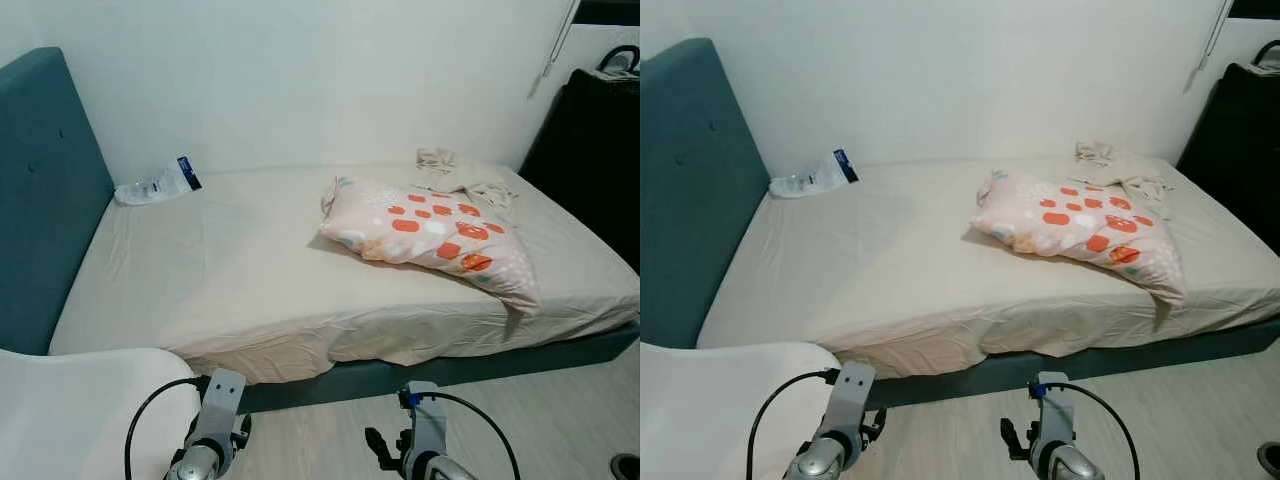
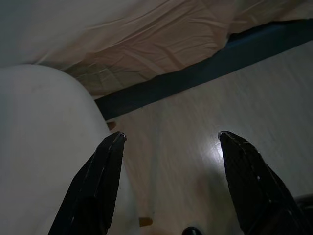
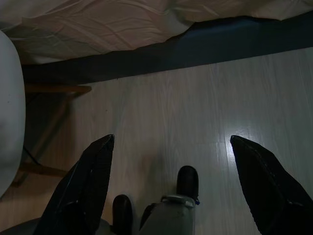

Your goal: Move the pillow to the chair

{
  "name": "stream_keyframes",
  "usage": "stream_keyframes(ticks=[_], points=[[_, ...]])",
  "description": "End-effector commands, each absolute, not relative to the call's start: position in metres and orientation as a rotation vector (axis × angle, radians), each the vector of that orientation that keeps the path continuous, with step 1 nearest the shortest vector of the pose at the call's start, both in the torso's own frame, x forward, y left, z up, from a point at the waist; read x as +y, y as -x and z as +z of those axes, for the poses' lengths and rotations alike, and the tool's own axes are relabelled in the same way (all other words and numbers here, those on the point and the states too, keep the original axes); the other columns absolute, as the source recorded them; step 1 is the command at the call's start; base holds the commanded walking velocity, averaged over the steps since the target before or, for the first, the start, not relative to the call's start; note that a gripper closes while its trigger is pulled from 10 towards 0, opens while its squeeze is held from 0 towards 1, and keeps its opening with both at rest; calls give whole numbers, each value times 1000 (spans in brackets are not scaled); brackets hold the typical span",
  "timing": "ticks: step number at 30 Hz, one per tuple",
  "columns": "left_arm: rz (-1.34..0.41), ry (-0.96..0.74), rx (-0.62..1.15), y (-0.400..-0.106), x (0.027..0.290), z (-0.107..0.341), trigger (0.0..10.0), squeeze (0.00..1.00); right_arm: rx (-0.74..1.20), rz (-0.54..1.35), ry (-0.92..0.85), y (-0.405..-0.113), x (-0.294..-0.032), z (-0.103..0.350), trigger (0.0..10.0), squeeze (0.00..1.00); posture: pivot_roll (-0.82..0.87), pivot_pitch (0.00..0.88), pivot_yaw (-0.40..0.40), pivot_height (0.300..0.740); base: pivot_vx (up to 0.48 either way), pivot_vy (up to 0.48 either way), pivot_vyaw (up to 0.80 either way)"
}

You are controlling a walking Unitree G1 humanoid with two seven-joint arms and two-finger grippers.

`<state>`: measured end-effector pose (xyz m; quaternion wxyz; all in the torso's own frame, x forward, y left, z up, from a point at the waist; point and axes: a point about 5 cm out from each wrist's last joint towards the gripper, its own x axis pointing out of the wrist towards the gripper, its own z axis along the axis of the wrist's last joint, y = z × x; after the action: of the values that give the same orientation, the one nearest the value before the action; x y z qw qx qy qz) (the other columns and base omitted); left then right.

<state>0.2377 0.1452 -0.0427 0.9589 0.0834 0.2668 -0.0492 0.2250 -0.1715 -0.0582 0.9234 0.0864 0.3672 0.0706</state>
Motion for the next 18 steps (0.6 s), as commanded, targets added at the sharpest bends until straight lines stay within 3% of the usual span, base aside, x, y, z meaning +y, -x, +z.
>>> stream_keyframes(ticks=[1,18], points=[[-112,-153,536,-237,142,-43,10000,0,747,129,-180,-225,-174,-58,10000,0,25,15,-34,740,0,0,0],[-136,-145,531,-237,140,-42,10000,0,749,133,-170,-226,-175,-57,10000,0,28,3,-40,740,0,0,0]])
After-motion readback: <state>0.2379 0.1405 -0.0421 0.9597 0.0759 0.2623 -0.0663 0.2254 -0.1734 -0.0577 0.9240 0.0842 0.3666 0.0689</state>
